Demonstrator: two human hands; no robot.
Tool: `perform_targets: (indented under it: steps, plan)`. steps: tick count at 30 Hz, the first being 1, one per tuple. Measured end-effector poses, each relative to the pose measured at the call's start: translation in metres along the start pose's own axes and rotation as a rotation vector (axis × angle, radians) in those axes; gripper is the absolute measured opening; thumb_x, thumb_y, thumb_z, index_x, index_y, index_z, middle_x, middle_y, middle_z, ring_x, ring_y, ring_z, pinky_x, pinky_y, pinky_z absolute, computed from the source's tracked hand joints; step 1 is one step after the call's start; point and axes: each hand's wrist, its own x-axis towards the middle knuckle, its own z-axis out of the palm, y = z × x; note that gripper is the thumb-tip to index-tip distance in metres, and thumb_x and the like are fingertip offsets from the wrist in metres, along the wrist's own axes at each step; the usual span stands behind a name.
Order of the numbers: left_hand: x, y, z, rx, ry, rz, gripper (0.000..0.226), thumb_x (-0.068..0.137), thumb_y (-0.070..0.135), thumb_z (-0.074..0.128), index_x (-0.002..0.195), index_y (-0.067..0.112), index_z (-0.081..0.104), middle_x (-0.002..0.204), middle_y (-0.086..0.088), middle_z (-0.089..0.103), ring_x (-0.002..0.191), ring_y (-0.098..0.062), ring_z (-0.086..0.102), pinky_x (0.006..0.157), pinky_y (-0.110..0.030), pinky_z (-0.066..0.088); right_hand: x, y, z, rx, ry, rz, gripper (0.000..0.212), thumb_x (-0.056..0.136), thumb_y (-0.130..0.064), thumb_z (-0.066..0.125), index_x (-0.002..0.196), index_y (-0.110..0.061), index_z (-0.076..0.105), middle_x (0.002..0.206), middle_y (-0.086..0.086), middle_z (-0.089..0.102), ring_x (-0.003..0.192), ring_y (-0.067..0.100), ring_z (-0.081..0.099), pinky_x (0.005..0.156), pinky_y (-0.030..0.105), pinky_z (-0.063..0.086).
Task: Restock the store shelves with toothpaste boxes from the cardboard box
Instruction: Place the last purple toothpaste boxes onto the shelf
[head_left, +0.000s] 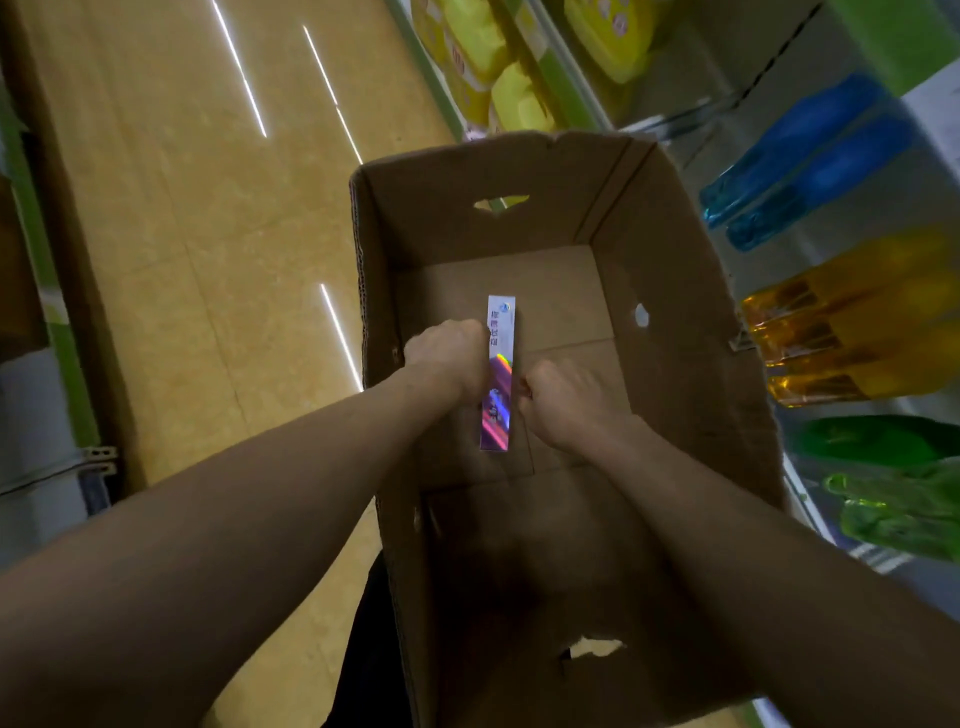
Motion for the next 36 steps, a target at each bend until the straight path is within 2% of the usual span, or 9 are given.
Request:
perform_targets:
  steps: [5, 9, 14, 20, 25, 28, 31, 36]
  plan:
    - [0.024, -0.005, 0.011, 0.05, -0.053, 0.055, 0.032, 0.088, 0.035, 0.061, 0.116, 0.021, 0.057, 0.119, -0.005, 0.059, 0.107, -0.028, 0.057, 0.077, -0.031, 0.042, 0.023, -0.007, 0.024, 0.096, -0.015, 0.086, 0.032, 0.095, -0.029, 0.048, 0.121, -0.011, 0.053, 0.118, 0.014, 0.059, 0.106, 0.034, 0.058, 0.072, 0.031, 0.038]
    - [0.037, -0.006, 0.015, 0.11, -0.051, 0.107, 0.035, 0.088, 0.032, 0.062, 0.12, 0.021, 0.056, 0.122, -0.005, 0.056, 0.107, -0.028, 0.057, 0.077, -0.032, 0.042, 0.041, -0.009, 0.039, 0.18, -0.048, 0.158, 0.04, 0.093, -0.033, 0.053, 0.128, -0.014, 0.048, 0.124, 0.012, 0.056, 0.11, 0.032, 0.056, 0.074, 0.029, 0.037]
    - [0.047, -0.009, 0.02, 0.173, -0.034, 0.151, 0.037, 0.088, 0.029, 0.062, 0.123, 0.02, 0.054, 0.123, -0.008, 0.052, 0.108, -0.028, 0.055, 0.076, -0.033, 0.037, 0.056, -0.016, 0.047, 0.213, -0.077, 0.225, 0.049, 0.093, -0.039, 0.055, 0.132, -0.012, 0.044, 0.13, 0.013, 0.052, 0.118, 0.031, 0.052, 0.088, 0.035, 0.043]
    - [0.053, -0.021, 0.026, 0.16, -0.032, 0.145, 0.039, 0.09, 0.03, 0.058, 0.127, 0.022, 0.051, 0.126, -0.008, 0.051, 0.112, -0.03, 0.054, 0.075, -0.032, 0.031, 0.078, -0.02, 0.063, 0.24, -0.082, 0.284, 0.048, 0.091, -0.042, 0.054, 0.127, -0.011, 0.05, 0.125, 0.013, 0.053, 0.111, 0.032, 0.056, 0.076, 0.031, 0.039]
    - [0.051, -0.021, 0.031, 0.161, -0.035, 0.146, 0.041, 0.091, 0.025, 0.056, 0.13, 0.019, 0.049, 0.128, -0.009, 0.049, 0.114, -0.031, 0.053, 0.083, -0.034, 0.038, 0.089, -0.015, 0.076, 0.347, -0.04, 0.385, 0.039, 0.089, -0.034, 0.054, 0.121, -0.013, 0.052, 0.12, 0.008, 0.056, 0.106, 0.032, 0.058, 0.074, 0.032, 0.04]
    - [0.051, -0.019, 0.031, 0.169, -0.037, 0.149, 0.043, 0.091, 0.03, 0.056, 0.132, 0.019, 0.048, 0.128, -0.01, 0.048, 0.113, -0.031, 0.053, 0.079, -0.033, 0.036, 0.088, -0.011, 0.077, 0.261, -0.062, 0.38, 0.037, 0.093, -0.029, 0.05, 0.126, -0.011, 0.05, 0.125, 0.011, 0.051, 0.112, 0.033, 0.055, 0.077, 0.034, 0.04]
    - [0.049, -0.018, 0.029, 0.189, -0.032, 0.145, 0.046, 0.091, 0.03, 0.057, 0.135, 0.02, 0.045, 0.128, -0.01, 0.047, 0.111, -0.028, 0.052, 0.085, -0.035, 0.042, 0.08, -0.003, 0.07, 0.222, -0.063, 0.39, 0.039, 0.095, -0.03, 0.05, 0.126, -0.007, 0.047, 0.124, 0.013, 0.055, 0.113, 0.033, 0.055, 0.074, 0.03, 0.035]
    - [0.039, -0.007, 0.014, 0.199, 0.037, 0.17, 0.043, 0.091, 0.026, 0.057, 0.132, 0.019, 0.047, 0.128, -0.01, 0.044, 0.117, -0.027, 0.045, 0.086, -0.036, 0.041, 0.056, 0.013, 0.047, 0.128, -0.061, 0.345, 0.039, 0.088, -0.037, 0.058, 0.121, -0.016, 0.053, 0.118, 0.008, 0.062, 0.106, 0.029, 0.06, 0.071, 0.027, 0.035]
